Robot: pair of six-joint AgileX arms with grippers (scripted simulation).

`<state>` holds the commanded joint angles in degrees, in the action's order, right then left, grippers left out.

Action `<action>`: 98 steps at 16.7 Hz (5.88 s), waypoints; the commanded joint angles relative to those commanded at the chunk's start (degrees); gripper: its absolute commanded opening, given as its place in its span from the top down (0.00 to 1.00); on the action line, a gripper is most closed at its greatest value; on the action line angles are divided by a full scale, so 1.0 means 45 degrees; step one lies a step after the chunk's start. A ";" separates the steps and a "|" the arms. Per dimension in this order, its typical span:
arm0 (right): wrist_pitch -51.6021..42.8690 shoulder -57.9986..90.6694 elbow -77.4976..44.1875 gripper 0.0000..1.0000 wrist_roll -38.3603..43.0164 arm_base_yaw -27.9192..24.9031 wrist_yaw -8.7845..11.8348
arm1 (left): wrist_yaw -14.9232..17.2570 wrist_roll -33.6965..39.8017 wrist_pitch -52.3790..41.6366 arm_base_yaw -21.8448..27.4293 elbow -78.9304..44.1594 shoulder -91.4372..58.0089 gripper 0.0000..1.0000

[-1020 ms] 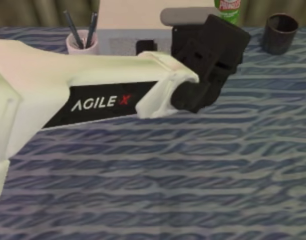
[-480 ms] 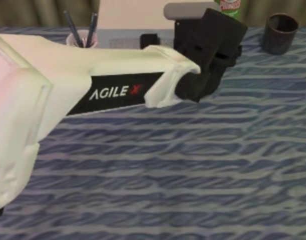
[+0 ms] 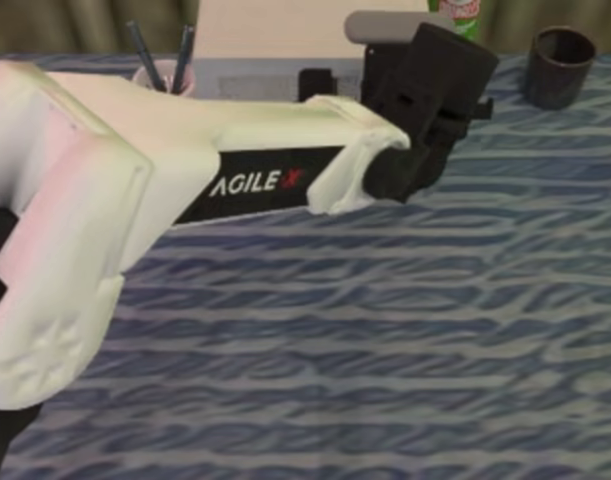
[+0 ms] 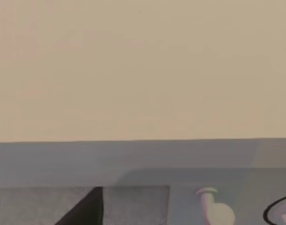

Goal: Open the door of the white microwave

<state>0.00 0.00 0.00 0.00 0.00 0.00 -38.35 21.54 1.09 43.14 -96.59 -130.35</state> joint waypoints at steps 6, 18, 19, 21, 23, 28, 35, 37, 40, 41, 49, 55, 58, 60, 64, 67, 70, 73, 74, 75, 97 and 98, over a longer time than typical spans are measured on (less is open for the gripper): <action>0.0000 0.0000 0.0000 0.00 0.0000 0.0000 0.0000 | 0.0000 0.0000 0.0000 0.0000 0.0000 0.0000 0.45; 0.0000 0.0000 0.0000 0.00 0.0000 0.0000 0.0000 | 0.0000 0.0000 0.0000 0.0000 0.0000 0.0000 1.00; 0.0000 0.0000 0.0000 0.00 0.0000 0.0000 0.0000 | 0.0000 0.0000 0.0000 0.0000 0.0000 0.0000 1.00; 0.0000 0.0000 0.0000 0.00 0.0000 0.0000 0.0000 | 0.0000 0.0000 0.0000 0.0000 0.0000 0.0000 1.00; 0.0000 0.0000 0.0000 0.00 0.0000 0.0000 0.0000 | 0.0086 0.0035 -0.0025 0.0768 0.0452 0.0218 1.00; 0.0000 0.0000 0.0000 0.00 0.0000 0.0000 0.0000 | 0.0647 0.0612 -0.2106 0.0624 -0.1409 -0.0499 1.00; 0.0000 0.0000 0.0000 0.00 0.0000 0.0000 0.0000 | 0.2558 0.2248 -0.9649 0.0054 -0.6591 -0.2168 1.00; 0.0000 0.0000 0.0000 0.00 0.0000 0.0000 0.0000 | 0.3162 0.2697 -1.1643 -0.0146 -0.7932 -0.2520 1.00; 0.0000 0.0000 0.0000 0.00 0.0000 0.0000 0.0000 | 0.3905 0.3205 -1.3657 -0.0398 -0.9420 -0.2892 1.00; 0.0000 0.0000 0.0000 0.00 0.0000 0.0000 0.0000 | 0.4080 0.3318 -1.4064 -0.0460 -0.9748 -0.2973 1.00; 0.0000 0.0000 0.0000 0.00 0.0000 0.0000 0.0000 | 0.4267 0.3436 -1.4470 -0.0530 -1.0091 -0.3058 1.00; 0.0000 0.0000 0.0000 0.00 0.0000 0.0000 0.0000 | 0.4267 0.3436 -1.4470 -0.0530 -1.0091 -0.3058 1.00; 0.0000 0.0000 0.0000 0.00 0.0000 0.0000 0.0000 | 0.4267 0.3436 -1.4470 -0.0530 -1.0091 -0.3058 1.00; 0.0000 0.0000 0.0000 0.00 0.0000 0.0000 0.0000 | 0.4267 0.3436 -1.4470 -0.0530 -1.0091 -0.3058 1.00; 0.0000 0.0000 0.0000 0.00 0.0000 0.0000 0.0000 | 0.4267 0.3436 -1.4470 -0.0530 -1.0091 -0.3058 1.00; 0.0000 0.0000 0.0000 0.00 0.0000 0.0000 0.0000 | 0.4267 0.3436 -1.4470 -0.0530 -1.0091 -0.3058 1.00; 0.0000 0.0000 0.0000 0.00 0.0000 0.0000 0.0000 | 0.4319 0.3465 -1.4403 -0.0417 -1.0047 -0.3101 1.00; 0.0000 0.0000 0.0000 0.00 0.0000 0.0000 0.0000 | 0.4339 0.3183 -1.3890 -0.0492 -0.9201 -0.2527 1.00; 0.0000 0.0000 0.0000 0.00 0.0000 0.0000 0.0000 | 0.4380 0.3050 -1.3672 -0.0517 -0.8766 -0.2291 1.00; 0.0000 0.0000 0.0000 0.00 0.0000 0.0000 0.0000 | 0.4431 0.2913 -1.3460 -0.0528 -0.8328 -0.2070 1.00; 0.0000 0.0000 0.0000 0.00 0.0000 0.0000 0.0000 | 0.4579 0.2666 -1.3055 -0.0539 -0.7534 -0.1668 1.00; 0.0000 0.0000 0.0000 0.00 0.0000 0.0000 0.0000 | 0.4579 0.2666 -1.3055 -0.0539 -0.7534 -0.1668 1.00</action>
<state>0.00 0.00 0.00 0.00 0.00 0.00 -17.74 33.53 -57.66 40.71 -130.49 -137.86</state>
